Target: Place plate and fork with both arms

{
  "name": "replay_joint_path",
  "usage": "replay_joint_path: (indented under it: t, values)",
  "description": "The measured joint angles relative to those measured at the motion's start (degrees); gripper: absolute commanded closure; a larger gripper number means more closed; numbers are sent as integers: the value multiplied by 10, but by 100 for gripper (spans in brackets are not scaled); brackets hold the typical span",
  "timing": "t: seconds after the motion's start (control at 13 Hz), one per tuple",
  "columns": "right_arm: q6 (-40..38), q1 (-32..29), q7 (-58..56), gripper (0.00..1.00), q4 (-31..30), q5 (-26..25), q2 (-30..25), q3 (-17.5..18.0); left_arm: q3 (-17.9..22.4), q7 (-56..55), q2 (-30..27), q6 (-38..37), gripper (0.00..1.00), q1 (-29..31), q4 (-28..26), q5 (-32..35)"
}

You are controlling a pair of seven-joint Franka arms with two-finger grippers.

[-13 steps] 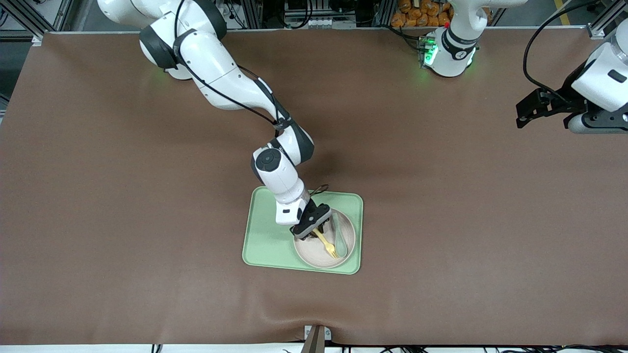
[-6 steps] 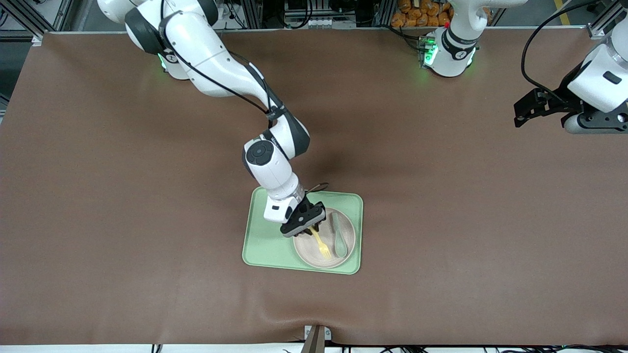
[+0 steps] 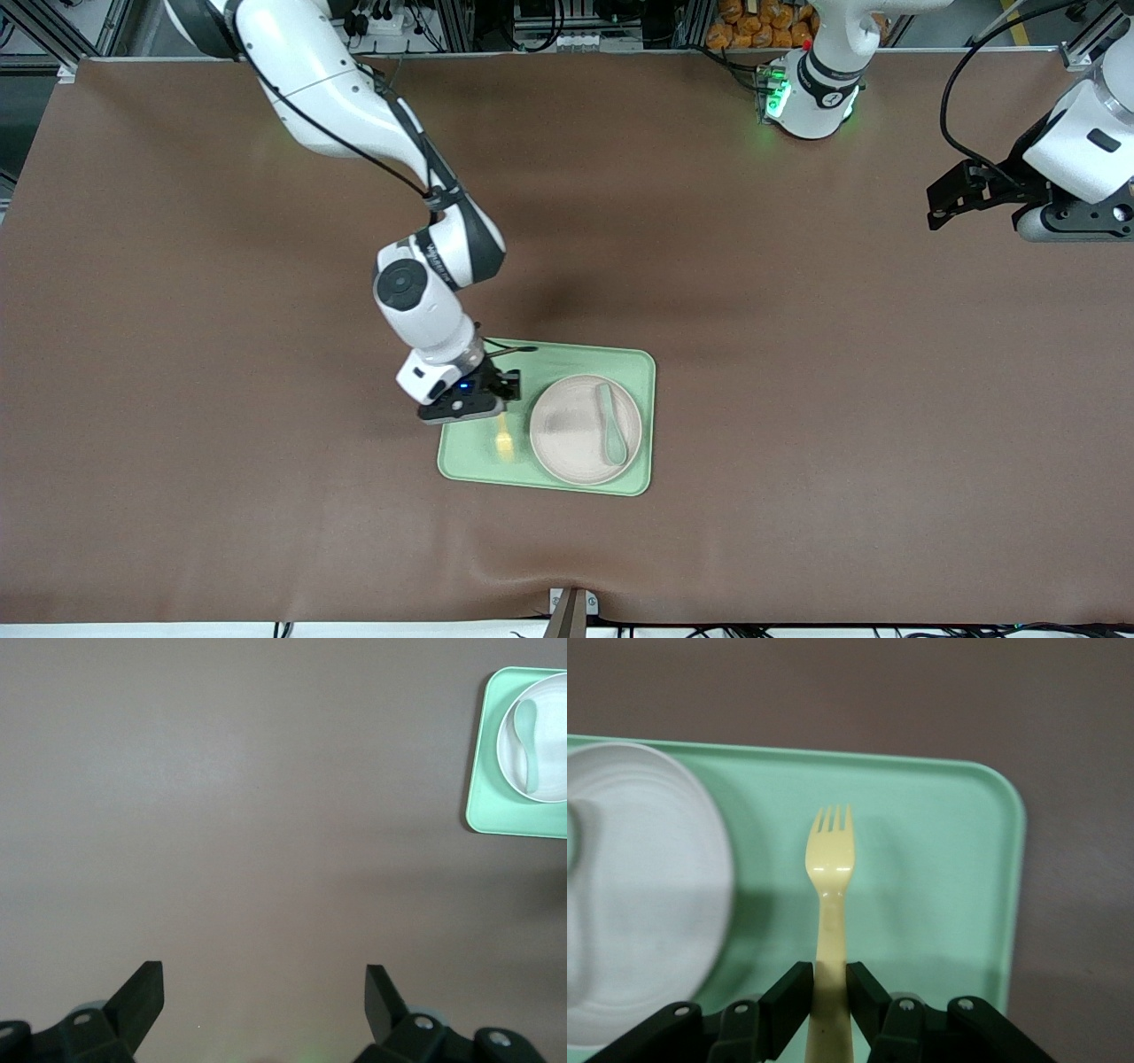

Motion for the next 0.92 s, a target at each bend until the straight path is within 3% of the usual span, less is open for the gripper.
replay_joint_path:
  t: [0.23,0.31,0.38,0.69,0.92]
  values:
    - [12,-1,72,100,-24,0,-3,1,0,0,0,0,0,0,0,0]
    - [15,-1,81,58,-26,0,-3,0,1,0,0,0,0,0,0,0]
    - [16,-2,85,1,-26,0,-3,0,1,0,0,1,0,0,0,0]
    - [13,-4,89,0,-28,0,-4,-3,2,0,0,0,0,0,0,0]
    - [-57,-18,83,0,-25,-2,-34,-14,3,0,0,0,0,0,0,0]
